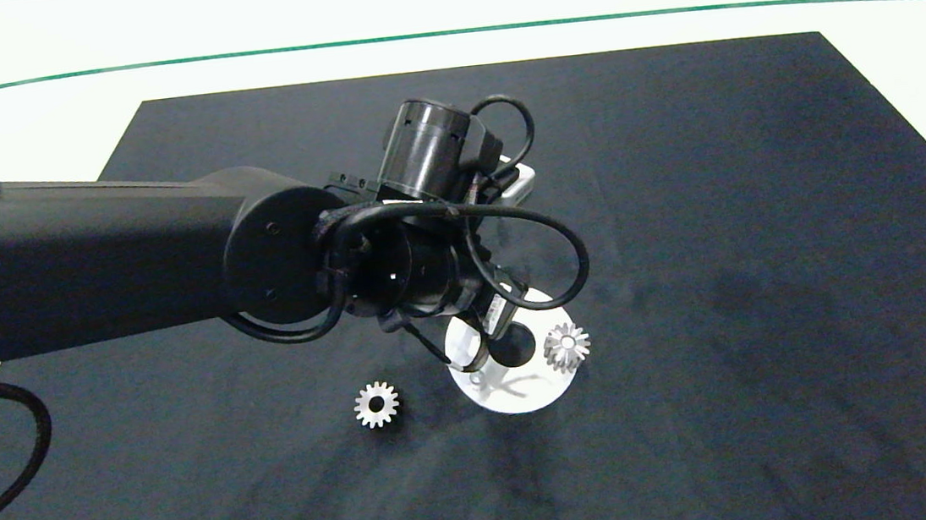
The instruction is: Install three planetary gears onto the carrier pins
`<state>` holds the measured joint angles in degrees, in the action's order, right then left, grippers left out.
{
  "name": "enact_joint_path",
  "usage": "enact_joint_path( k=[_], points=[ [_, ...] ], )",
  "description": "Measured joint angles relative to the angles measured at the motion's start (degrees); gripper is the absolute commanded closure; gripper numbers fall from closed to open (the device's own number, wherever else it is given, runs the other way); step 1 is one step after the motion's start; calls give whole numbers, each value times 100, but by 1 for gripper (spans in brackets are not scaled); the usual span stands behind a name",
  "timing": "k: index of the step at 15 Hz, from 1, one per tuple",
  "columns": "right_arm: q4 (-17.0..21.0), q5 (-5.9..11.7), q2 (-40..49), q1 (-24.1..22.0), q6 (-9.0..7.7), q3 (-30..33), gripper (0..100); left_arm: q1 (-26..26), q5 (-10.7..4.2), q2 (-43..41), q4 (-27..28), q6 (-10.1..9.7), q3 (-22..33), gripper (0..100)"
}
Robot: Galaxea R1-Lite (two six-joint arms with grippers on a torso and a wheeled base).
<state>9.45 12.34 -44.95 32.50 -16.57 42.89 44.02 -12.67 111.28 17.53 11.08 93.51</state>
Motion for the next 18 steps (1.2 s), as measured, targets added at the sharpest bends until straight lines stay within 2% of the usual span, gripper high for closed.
enact_joint_path(
  k=[3, 14, 15, 18],
  points=[
    [0, 0, 2, 0, 0, 0, 0, 5, -1, 60, -83, 84, 12, 84],
    [-2, 0, 11, 0, 0, 0, 0, 0, -28, 118, -54, 55, 100, 84],
    [-2, 0, 11, 0, 0, 0, 0, 10, -59, 121, -56, 44, 100, 0],
    [-2, -2, 9, 0, -2, 0, 0, 24, -73, 118, -56, 16, 94, 0]
  ],
)
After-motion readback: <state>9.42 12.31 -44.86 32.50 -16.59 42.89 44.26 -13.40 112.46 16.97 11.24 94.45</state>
